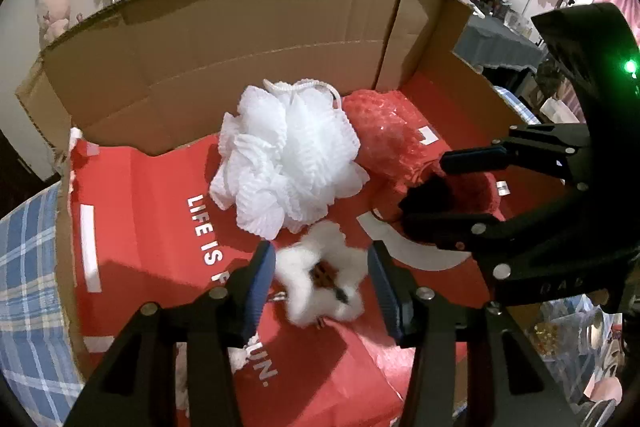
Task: Organize soft objects
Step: 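Lower the white scrunchie with the left tool while the right tool lowers the black pompom, then open both, then withdraw both open tools from the box back over the table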
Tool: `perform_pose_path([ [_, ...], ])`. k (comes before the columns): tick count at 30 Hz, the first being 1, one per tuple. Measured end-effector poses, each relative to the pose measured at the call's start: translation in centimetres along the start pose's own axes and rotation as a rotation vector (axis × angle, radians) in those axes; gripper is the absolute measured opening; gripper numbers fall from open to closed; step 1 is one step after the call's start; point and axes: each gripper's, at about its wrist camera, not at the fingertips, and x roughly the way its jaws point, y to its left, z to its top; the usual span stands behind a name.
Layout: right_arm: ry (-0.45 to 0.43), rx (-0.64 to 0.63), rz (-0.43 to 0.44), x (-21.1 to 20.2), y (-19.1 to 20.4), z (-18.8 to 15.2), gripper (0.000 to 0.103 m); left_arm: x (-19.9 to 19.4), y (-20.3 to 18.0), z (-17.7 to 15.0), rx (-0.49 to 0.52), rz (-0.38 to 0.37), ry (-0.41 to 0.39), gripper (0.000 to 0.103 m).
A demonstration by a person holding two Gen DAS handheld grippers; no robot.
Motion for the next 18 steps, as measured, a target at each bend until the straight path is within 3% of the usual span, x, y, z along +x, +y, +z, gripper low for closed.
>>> perform_pose_path([
  [11,-0.086,0.028,-0.024,-6.1,0.4,-2.2,0.069,-5.1,-0.7,-1.2,-0.028,0.012,-0.090,0.080],
  [18,-0.246,0.031,-0.072,-12.7,3.7,-5.1,0.075,-11.2,-3.4,-3.6,-0.026,0.048,-0.238,0.093],
])
